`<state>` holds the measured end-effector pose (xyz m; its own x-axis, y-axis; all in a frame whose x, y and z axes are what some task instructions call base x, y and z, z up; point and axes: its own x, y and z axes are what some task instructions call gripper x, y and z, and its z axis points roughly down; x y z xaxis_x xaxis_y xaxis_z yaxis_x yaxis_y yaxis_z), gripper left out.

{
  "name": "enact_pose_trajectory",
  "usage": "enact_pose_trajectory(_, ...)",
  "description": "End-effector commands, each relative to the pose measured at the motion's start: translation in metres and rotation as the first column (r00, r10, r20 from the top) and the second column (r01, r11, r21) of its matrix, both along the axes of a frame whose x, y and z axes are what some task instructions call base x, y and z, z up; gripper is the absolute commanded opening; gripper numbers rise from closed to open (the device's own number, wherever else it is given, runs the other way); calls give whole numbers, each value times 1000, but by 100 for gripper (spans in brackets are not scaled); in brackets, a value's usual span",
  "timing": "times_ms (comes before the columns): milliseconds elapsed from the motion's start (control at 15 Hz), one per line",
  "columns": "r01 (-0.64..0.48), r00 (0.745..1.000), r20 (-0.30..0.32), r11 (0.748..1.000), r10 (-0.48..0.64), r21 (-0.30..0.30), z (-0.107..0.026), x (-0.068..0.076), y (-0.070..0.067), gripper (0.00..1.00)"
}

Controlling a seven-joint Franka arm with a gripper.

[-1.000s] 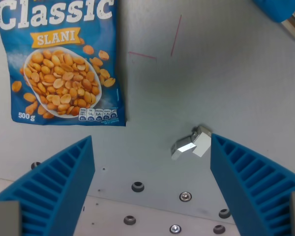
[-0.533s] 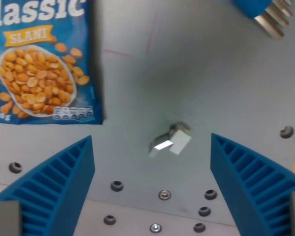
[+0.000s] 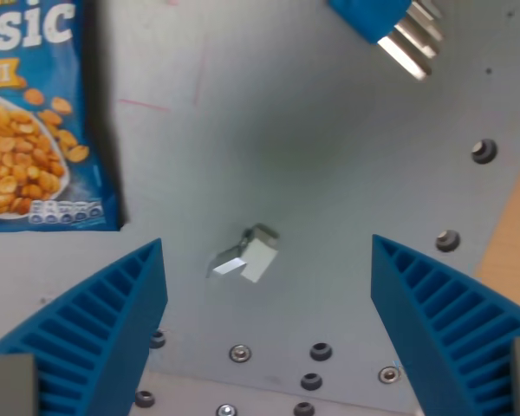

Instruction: Move in gripper positive y

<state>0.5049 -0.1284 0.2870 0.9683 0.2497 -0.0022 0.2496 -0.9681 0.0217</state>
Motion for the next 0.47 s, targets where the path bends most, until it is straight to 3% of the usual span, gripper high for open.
enact_pose_trajectory(67, -19, 1000, -17, 1000, 19, 18, 2, 9, -16, 100)
enact_pose_trajectory(467, -19, 1000, -17, 1000, 19, 18, 2, 17, -45, 100)
